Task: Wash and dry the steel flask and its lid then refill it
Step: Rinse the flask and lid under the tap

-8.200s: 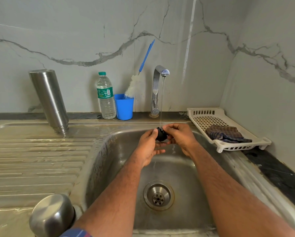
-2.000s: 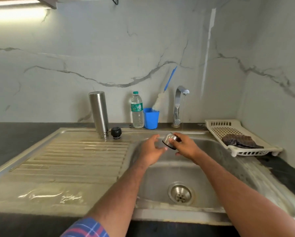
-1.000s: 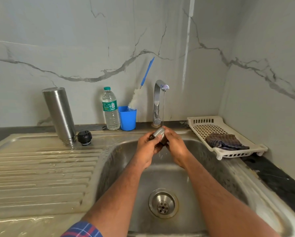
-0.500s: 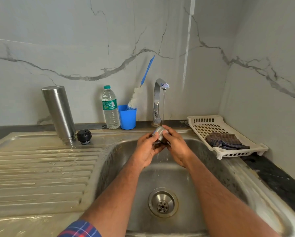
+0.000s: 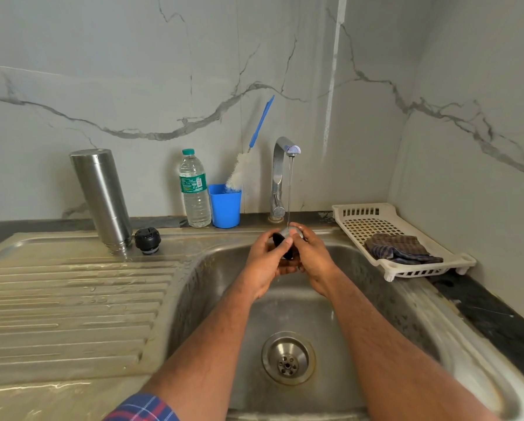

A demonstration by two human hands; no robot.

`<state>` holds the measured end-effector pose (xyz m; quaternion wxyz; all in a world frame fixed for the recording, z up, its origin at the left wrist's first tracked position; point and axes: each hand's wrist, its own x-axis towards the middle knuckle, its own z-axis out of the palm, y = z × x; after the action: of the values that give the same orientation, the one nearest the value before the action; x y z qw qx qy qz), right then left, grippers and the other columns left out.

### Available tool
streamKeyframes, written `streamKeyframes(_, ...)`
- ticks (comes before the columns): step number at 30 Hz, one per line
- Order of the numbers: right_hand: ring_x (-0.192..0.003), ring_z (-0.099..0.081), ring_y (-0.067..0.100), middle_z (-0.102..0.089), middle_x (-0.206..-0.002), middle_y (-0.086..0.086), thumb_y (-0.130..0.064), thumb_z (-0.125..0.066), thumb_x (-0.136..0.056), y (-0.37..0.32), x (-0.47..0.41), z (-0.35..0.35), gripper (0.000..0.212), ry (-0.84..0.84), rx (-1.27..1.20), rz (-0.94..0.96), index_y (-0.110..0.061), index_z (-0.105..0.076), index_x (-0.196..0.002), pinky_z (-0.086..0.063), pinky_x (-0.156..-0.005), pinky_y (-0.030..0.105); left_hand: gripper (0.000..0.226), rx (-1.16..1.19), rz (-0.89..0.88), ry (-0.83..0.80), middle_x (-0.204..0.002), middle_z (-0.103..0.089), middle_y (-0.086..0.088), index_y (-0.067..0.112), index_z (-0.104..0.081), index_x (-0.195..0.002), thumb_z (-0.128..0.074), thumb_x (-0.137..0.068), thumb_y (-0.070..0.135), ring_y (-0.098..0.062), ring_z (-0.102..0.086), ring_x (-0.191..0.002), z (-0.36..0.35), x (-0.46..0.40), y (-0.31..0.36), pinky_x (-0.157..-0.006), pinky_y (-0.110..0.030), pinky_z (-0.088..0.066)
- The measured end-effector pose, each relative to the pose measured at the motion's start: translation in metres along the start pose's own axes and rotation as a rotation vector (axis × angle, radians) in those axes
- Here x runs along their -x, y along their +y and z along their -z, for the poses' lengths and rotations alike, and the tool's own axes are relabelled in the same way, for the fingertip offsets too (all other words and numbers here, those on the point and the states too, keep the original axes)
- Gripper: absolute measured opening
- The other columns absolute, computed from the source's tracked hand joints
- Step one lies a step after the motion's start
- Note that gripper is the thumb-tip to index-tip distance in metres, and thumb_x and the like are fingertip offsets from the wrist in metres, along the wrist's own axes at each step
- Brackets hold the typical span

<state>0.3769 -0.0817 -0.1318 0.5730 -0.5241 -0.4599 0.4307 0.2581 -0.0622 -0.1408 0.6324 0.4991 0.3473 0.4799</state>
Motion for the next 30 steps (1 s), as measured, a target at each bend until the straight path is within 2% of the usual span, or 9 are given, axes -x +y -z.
streamKeyframes(2, -0.09, -0.062, 0.009, -0.067, -0.121, 0.0, -0.035, -0.044, -0.108, -0.003, 0.003, 0.001, 0.031, -0.011, 0.046, -0.001, -0.035, -0.057, -0.137, -0.046, -0.055, 0.014, 0.031, -0.102, -0.05, 0.022, -0.111, -0.07, -0.021, 0.015, -0.062, -0.124, -0.066, -0.098, 0.032, -0.031, -0.074, -0.081, 0.001, -0.002, 0.0, -0.07, -0.037, -0.061)
streamKeyframes(6, -0.11, -0.059, 0.012, -0.064, -0.125, -0.004, -0.029, -0.042, -0.109, -0.001, 0.005, 0.009, 0.032, -0.097, 0.123, 0.079, -0.036, -0.06, -0.135, -0.045, -0.081, 0.025, 0.035, 0.067, 0.139, 0.041, -0.099, -0.07, -0.02, 0.005, -0.064, -0.119, -0.053, -0.105, 0.035, -0.025, -0.072, -0.073, -0.001, -0.002, 0.006, -0.069, -0.036, -0.062)
streamKeyframes(10, -0.113, -0.061, 0.017, -0.064, -0.126, 0.001, -0.021, -0.048, -0.106, 0.0, 0.006, 0.009, 0.027, -0.149, 0.145, 0.163, -0.032, -0.069, -0.118, -0.05, -0.086, 0.028, 0.042, 0.143, 0.252, -0.013, -0.091, -0.071, -0.018, 0.005, -0.064, -0.122, -0.049, -0.106, 0.04, -0.024, -0.07, -0.068, 0.003, 0.0, 0.01, -0.06, -0.031, -0.057)
streamKeyframes(12, -0.11, -0.062, 0.016, -0.064, -0.122, -0.001, -0.024, -0.045, -0.108, -0.001, 0.004, 0.004, 0.026, -0.102, 0.197, 0.187, -0.031, -0.067, -0.118, -0.052, -0.082, 0.027, 0.039, 0.068, 0.152, -0.017, -0.095, -0.07, -0.019, 0.006, -0.065, -0.122, -0.047, -0.107, 0.037, -0.023, -0.068, -0.072, 0.001, -0.002, 0.01, -0.059, -0.03, -0.055)
streamKeyframes(14, -0.105, -0.063, 0.014, -0.066, -0.117, -0.002, -0.03, -0.038, -0.11, -0.001, 0.001, 0.0, 0.028, -0.052, 0.229, 0.163, -0.031, -0.063, -0.12, -0.052, -0.08, 0.027, 0.028, -0.086, -0.023, -0.034, -0.112, -0.069, -0.018, 0.013, -0.065, -0.124, -0.05, -0.107, 0.029, -0.024, -0.07, -0.09, 0.0, -0.005, 0.006, -0.07, -0.033, -0.059)
streamKeyframes(19, -0.063, -0.046, 0.008, -0.06, -0.083, 0.0, -0.036, -0.032, -0.111, 0.002, -0.001, -0.002, 0.029, -0.097, 0.108, -0.071, -0.025, -0.057, -0.122, -0.036, -0.051, 0.021, 0.033, -0.536, -0.277, -0.003, -0.128, -0.064, 0.0, 0.03, -0.056, -0.133, -0.059, -0.101, 0.022, -0.018, -0.062, -0.119, 0.009, -0.009, -0.008, -0.101, -0.044, -0.055)
streamKeyframes(21, -0.066, -0.047, 0.011, -0.063, -0.089, 0.005, -0.045, -0.038, -0.108, 0.003, -0.003, 0.0, 0.032, -0.107, 0.071, -0.107, -0.022, -0.057, -0.122, -0.036, -0.051, 0.024, 0.036, -0.434, -0.205, 0.015, -0.133, -0.062, -0.006, 0.025, -0.055, -0.138, -0.056, -0.102, 0.03, -0.022, -0.063, -0.12, 0.008, -0.007, -0.006, -0.103, -0.046, -0.053)
streamKeyframes(24, -0.068, -0.05, 0.01, -0.067, -0.104, 0.006, -0.049, -0.046, -0.105, 0.004, -0.001, 0.006, 0.035, -0.124, 0.149, -0.066, -0.026, -0.055, -0.13, -0.037, -0.052, 0.022, 0.033, -0.111, -0.054, 0.021, -0.122, -0.067, -0.02, 0.008, -0.061, -0.128, -0.044, -0.109, 0.029, -0.031, -0.07, -0.105, 0.004, -0.004, 0.003, -0.088, -0.045, -0.061)
streamKeyframes(30, -0.084, -0.061, 0.007, -0.064, -0.114, 0.005, -0.03, -0.048, -0.108, -0.001, 0.012, 0.013, 0.036, -0.223, 0.209, 0.088, -0.033, -0.045, -0.143, -0.044, -0.05, 0.009, 0.034, 0.085, 0.118, -0.02, -0.108, -0.074, -0.022, 0.003, -0.066, -0.119, -0.05, -0.106, 0.03, -0.029, -0.075, -0.094, 0.007, 0.002, 0.013, -0.072, -0.038, -0.062)
